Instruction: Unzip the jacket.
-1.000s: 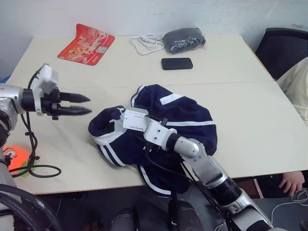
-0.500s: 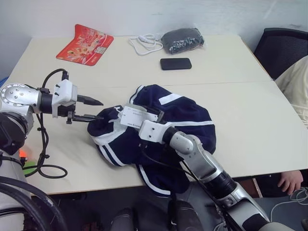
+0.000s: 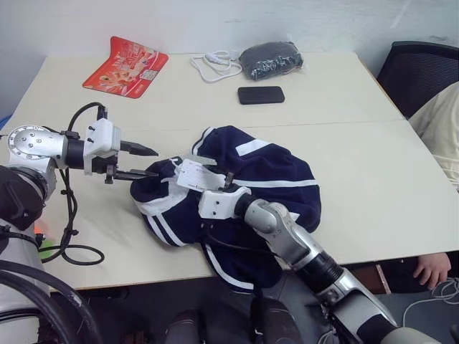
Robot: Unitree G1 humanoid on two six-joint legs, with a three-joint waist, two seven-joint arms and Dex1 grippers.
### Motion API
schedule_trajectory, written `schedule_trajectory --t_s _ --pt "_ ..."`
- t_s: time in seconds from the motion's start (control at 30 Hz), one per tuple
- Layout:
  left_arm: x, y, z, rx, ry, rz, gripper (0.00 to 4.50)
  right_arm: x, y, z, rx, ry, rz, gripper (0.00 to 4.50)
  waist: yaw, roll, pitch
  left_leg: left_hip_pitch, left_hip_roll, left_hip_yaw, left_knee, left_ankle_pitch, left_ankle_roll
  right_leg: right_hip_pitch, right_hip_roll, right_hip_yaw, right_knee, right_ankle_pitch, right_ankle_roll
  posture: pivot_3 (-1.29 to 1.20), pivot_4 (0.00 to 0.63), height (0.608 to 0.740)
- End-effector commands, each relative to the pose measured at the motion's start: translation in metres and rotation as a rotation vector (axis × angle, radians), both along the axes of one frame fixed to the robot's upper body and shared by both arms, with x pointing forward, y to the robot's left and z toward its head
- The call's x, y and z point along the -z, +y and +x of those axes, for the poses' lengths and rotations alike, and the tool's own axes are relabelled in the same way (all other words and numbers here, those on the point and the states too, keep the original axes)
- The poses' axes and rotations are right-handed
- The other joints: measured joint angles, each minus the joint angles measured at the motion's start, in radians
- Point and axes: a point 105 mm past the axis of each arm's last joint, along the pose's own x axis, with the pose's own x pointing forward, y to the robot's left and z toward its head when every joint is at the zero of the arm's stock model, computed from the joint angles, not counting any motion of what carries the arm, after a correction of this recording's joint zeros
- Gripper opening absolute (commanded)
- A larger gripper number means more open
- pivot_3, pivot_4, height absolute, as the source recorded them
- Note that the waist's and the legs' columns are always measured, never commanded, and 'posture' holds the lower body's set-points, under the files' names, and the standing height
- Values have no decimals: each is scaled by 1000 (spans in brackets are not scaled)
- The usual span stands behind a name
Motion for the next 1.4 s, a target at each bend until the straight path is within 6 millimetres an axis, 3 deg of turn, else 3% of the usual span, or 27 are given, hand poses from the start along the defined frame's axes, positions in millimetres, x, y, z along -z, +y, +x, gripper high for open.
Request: schedule_trajectory --t_s 0.03,0.13,0.43,0.57,0.7,0.87,1.0,1.2,1.4 --pt "-5 0 0 -16 -9 -57 2545 -11 1 7 20 -67 20 4483 0 0 0 0 0 0 0 0 0 0 0 0 0 0 0 0 150 740" --pt "-1 -1 -1 -16 -6 -55 2545 -21 -2 9 22 -86 49 3900 0 0 0 0 0 0 0 0 0 0 0 0 0 0 0 0 150 740" --pt "16 -5 0 -7 4 -31 2545 -43 -12 -8 -23 -62 117 852 2 0 0 0 0 -1 0 0 0 0 0 0 0 0 0 0 150 740" --pt "18 -9 3 -23 2 -63 2545 -41 -17 -9 -16 -53 105 852 1 0 0 0 0 -1 0 0 0 1 0 0 0 0 0 0 150 740" --pt "23 -11 4 -25 -4 -66 2545 -41 -28 -9 -9 -53 100 29 2 0 0 0 0 -1 0 0 0 1 0 -1 0 0 0 0 150 740" --pt "24 -10 6 -52 -18 -75 2545 -59 -38 -13 -1 -100 144 29 2 0 0 0 0 -1 0 0 0 1 0 -1 0 0 0 0 150 740" --pt "20 -8 8 -71 -28 -81 2545 -62 -43 -16 -6 -119 132 29 2 0 0 0 0 -1 0 0 0 1 0 -1 0 0 0 0 150 740" --pt "25 -2 7 -94 -33 -67 2545 -92 -50 -39 -90 -251 180 29 3 0 0 0 0 -1 0 0 0 1 0 -1 0 0 0 0 150 740" --pt "30 -9 11 -100 -44 -63 2545 -97 -64 -58 -197 -331 150 29 7 0 0 0 -1 -2 0 0 0 2 0 -1 0 0 0 0 150 740"
